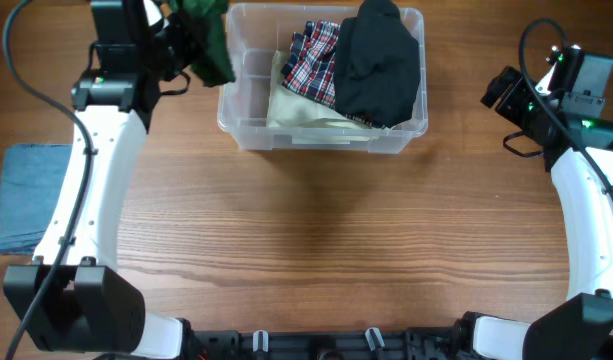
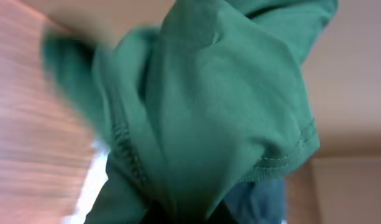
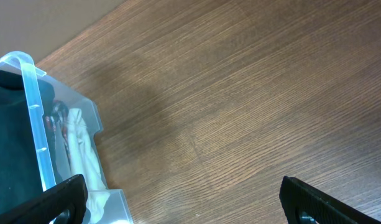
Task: Pack container
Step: 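Lift the green cloth and carry it right to the container, then lower the green cloth into the container's left side and release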
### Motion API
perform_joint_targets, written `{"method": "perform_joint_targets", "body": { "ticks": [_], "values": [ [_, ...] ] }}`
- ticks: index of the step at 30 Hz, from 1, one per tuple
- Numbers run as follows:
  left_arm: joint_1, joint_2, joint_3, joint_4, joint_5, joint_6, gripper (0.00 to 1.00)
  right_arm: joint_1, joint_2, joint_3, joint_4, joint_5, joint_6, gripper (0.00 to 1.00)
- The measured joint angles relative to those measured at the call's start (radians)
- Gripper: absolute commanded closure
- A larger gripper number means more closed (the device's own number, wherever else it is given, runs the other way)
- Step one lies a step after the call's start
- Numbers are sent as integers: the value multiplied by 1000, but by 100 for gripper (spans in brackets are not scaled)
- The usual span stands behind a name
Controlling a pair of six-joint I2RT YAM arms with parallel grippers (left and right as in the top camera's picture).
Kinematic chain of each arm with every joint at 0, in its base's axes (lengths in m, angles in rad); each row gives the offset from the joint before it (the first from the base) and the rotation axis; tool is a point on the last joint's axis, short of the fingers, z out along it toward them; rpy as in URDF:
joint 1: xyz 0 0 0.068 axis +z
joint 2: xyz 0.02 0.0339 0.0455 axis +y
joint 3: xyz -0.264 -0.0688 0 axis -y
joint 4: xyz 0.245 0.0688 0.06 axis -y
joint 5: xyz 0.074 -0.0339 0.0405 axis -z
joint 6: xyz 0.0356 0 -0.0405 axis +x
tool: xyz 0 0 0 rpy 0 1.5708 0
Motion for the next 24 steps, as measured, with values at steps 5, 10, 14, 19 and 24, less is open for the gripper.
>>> {"method": "perform_joint_targets", "body": {
  "ticks": [5,10,14,19,24],
  "values": [
    [-51,0,0,23,24,-25,96,0,0,0,0,0,0,0],
    [-89,1,0,23,31,-35,96,0,0,0,0,0,0,0],
    [-113,9,0,11,33,-35,96,0,0,0,0,0,0,0],
    [-132,55,0,-11,36,-35,96,0,0,0,0,0,0,0],
    [-135,104,0,-29,36,-35,96,0,0,0,0,0,0,0]
  ]
}}
